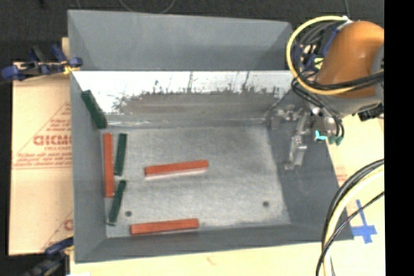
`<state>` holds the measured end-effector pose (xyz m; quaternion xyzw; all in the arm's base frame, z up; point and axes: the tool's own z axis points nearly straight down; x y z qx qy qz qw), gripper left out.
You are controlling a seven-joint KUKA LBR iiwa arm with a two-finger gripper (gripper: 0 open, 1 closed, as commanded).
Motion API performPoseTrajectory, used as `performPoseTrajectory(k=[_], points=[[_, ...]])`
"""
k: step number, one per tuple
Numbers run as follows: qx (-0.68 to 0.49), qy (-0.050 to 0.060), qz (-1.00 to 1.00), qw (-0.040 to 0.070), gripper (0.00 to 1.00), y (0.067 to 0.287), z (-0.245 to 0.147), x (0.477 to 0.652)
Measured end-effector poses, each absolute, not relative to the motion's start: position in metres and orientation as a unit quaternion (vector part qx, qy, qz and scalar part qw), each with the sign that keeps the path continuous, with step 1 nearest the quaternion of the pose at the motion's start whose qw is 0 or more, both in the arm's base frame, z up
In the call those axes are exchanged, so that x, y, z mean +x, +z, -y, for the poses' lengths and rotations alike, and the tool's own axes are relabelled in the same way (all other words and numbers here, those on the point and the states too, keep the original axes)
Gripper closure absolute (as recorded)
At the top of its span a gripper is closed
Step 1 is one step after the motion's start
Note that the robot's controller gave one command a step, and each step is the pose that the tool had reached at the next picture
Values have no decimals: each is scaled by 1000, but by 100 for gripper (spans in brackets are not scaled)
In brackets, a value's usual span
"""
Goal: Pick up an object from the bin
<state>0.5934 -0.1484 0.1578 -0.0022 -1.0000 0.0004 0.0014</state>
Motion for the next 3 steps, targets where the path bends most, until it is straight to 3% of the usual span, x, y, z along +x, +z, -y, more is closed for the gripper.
performPoseTrajectory(k=[1, 2, 3], points=[[158, 0, 987, -4, 0, 144, 38, 638], [225, -1, 974, -1, 0, 68, -39, 650], [326, 1, 946, -2, 0, 71, -18, 623]])
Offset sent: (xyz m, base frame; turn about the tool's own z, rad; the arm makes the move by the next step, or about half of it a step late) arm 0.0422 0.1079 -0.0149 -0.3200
